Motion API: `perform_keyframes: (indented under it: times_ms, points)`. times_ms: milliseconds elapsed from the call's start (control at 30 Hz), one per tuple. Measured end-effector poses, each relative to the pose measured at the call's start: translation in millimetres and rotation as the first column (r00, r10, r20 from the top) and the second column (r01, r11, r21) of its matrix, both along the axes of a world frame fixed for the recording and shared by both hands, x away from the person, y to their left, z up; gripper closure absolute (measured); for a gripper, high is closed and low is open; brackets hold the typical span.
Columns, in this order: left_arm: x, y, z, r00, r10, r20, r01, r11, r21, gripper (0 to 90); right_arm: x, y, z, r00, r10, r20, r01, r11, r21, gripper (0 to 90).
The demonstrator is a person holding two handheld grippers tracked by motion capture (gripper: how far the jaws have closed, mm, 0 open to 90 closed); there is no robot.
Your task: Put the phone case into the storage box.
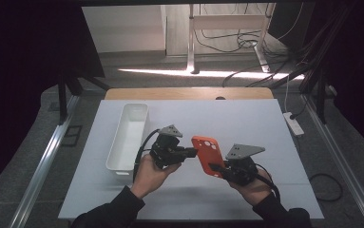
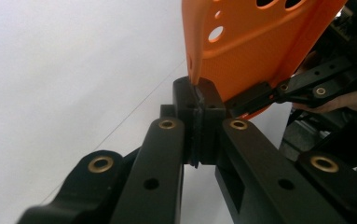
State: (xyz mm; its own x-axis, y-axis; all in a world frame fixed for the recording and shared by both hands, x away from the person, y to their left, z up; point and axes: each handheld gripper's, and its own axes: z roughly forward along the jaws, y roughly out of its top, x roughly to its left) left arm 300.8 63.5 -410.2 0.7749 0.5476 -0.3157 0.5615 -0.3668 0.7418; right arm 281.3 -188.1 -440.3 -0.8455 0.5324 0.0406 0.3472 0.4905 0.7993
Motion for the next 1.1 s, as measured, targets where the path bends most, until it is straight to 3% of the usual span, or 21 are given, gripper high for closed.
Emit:
perform_keyframes:
  times_ms: [300, 367, 533, 667, 833, 1100]
  points:
    - [-0.5, -2.0, 0.1, 0.9994, 0.027, -0.021, -0.027, 0.9992, -0.030, 89.2, 0.6, 1.5, -3.2, 1.0000, -0.004, -0.007, 0.004, 1.0000, 0.000, 80.5]
    - [-0.7, -3.1, -0.5, 0.9993, 0.030, -0.021, -0.031, 0.9994, -0.018, 89.2, 1.3, 1.5, -3.4, 0.9998, -0.014, -0.013, 0.014, 0.9998, 0.012, 73.2]
    - [-0.6, -5.3, -2.4, 0.9988, 0.042, -0.024, -0.042, 0.9991, -0.005, 89.2, 2.1, 1.6, -3.9, 0.9995, -0.025, -0.019, 0.025, 0.9995, 0.018, 65.8]
    - [0.0, -5.7, -3.6, 0.9983, 0.051, -0.029, -0.051, 0.9987, 0.002, 89.2, 1.6, 3.4, -4.3, 0.9996, -0.026, -0.010, 0.026, 0.9994, 0.024, 51.3]
    - [1.5, -4.3, -5.3, 0.9976, 0.063, -0.029, -0.063, 0.9979, 0.011, 89.2, 3.6, 5.4, -5.9, 0.9994, -0.020, -0.029, 0.020, 0.9996, 0.018, 36.8]
    - [5.8, 0.3, -7.2, 0.9969, 0.069, -0.037, -0.069, 0.9975, 0.016, 89.2, 4.9, 3.3, -6.5, 0.9987, -0.006, -0.050, 0.006, 0.9999, -0.010, 27.8]
